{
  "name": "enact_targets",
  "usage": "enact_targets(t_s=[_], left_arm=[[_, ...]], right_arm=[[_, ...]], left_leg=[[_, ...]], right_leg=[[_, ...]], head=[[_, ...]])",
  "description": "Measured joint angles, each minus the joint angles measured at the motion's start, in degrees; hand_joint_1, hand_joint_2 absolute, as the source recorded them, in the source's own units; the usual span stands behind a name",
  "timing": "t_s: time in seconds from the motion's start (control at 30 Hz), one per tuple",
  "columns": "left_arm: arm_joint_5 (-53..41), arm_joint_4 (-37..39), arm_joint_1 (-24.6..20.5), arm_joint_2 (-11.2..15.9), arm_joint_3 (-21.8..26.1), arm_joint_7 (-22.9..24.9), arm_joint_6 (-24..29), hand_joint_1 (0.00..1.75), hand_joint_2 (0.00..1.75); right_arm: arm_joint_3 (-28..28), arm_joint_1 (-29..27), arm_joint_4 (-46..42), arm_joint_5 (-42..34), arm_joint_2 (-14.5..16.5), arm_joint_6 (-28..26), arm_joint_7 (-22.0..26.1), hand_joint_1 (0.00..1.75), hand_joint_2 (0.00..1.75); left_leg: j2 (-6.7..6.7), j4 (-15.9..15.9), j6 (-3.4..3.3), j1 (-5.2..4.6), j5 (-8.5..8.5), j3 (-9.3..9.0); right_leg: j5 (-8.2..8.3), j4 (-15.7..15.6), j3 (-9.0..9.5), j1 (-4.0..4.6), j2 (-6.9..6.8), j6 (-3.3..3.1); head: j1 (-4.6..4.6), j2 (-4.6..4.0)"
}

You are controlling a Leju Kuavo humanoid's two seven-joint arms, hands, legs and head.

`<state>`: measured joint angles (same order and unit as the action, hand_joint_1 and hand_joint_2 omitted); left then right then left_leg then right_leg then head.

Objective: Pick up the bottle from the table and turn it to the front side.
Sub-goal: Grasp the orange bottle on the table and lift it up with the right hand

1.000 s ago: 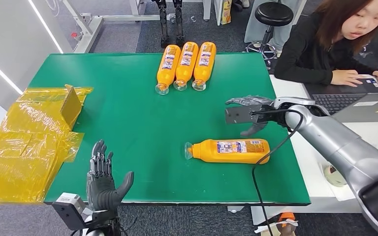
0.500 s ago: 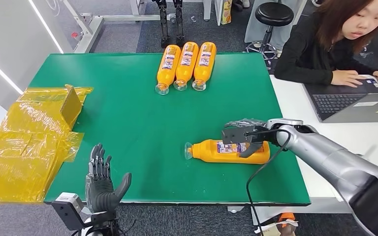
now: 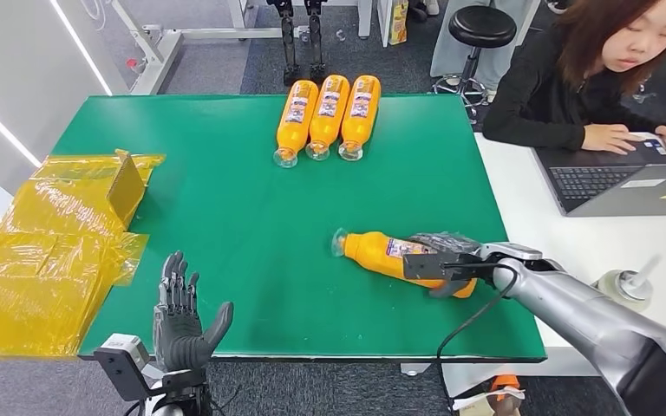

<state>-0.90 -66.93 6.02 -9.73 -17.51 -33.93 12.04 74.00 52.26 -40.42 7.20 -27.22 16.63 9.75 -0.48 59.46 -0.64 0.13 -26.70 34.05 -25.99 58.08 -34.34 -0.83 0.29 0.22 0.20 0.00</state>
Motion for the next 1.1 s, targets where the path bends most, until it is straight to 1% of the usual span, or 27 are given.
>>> enact_targets(t_s=[0.03,0.17,0.37,0.57,0.73,0.87,0.93,1.1], left_arm=[[0.0,0.0,0.0,0.0,0.0,0.1,0.0,0.00,1.75],[0.0,0.0,0.0,0.0,-0.2,0.2,0.1,0.00,1.75],[-0.2,0.0,0.0,0.0,-0.5,0.2,0.0,0.00,1.75],[-0.6,0.0,-0.1,0.4,-0.8,-0.2,0.1,0.00,1.75],[-1.5,0.0,-0.2,0.6,-0.8,-0.7,0.4,0.00,1.75],[-3.1,0.0,-0.4,0.7,-0.7,-0.9,0.1,0.00,1.75],[-3.8,0.0,-0.6,0.6,-0.4,-0.9,-0.2,0.00,1.75],[-5.9,0.0,-1.4,0.5,0.8,-0.8,-0.5,0.00,1.75]], right_arm=[[-0.4,-0.5,-0.1,0.4,-0.2,-0.9,0.0,1.75,1.75],[-2.4,-2.8,-1.5,1.9,-1.4,-3.4,-0.4,1.75,1.75],[-6.5,-6.8,-5.9,4.8,-3.8,-5.1,-1.8,1.75,1.75],[-11.5,-10.4,-10.9,9.1,-5.6,-7.0,-1.9,1.75,1.75],[-17.7,-15.6,-17.9,13.3,-7.7,-10.6,-2.2,1.75,1.75],[-25.6,-23.3,-27.5,17.2,-10.1,-14.0,-2.7,1.75,1.75],[-29.4,-27.0,-32.0,18.5,-11.0,-14.3,-3.0,1.75,1.75],[-36.6,-33.0,-39.3,21.8,-11.8,-14.6,-2.6,1.75,1.75]], left_leg=[[0.02,0.0,0.00,0.00,0.00,-0.05],[0.11,0.0,-0.03,0.00,-0.03,-0.19],[0.07,0.0,-0.05,0.00,-0.03,-0.32],[0.07,0.0,-0.05,0.00,-0.03,-0.35],[-0.02,0.0,-0.06,-0.01,-0.02,-0.23],[-0.10,0.0,-0.06,-0.01,-0.03,-0.08],[-0.12,0.0,-0.07,-0.02,-0.04,0.02],[-0.11,0.0,-0.07,-0.01,-0.04,0.12]], right_leg=[[0.00,0.0,0.04,0.00,0.02,0.00],[-0.01,0.0,0.18,0.00,0.06,0.02],[-0.01,-0.1,0.39,0.00,0.01,0.05],[0.02,-0.1,0.45,0.00,0.01,0.10],[0.02,-0.1,0.37,-0.03,-0.05,0.10],[0.01,-0.1,0.22,-0.02,-0.10,0.11],[0.00,-0.1,0.12,-0.02,-0.09,0.11],[-0.01,-0.1,-0.01,-0.01,-0.09,0.10]], head=[[0.00,0.00],[-0.01,0.00],[0.00,0.00],[0.00,0.00],[0.01,0.00],[0.00,0.00],[0.01,0.00],[0.00,0.00]])
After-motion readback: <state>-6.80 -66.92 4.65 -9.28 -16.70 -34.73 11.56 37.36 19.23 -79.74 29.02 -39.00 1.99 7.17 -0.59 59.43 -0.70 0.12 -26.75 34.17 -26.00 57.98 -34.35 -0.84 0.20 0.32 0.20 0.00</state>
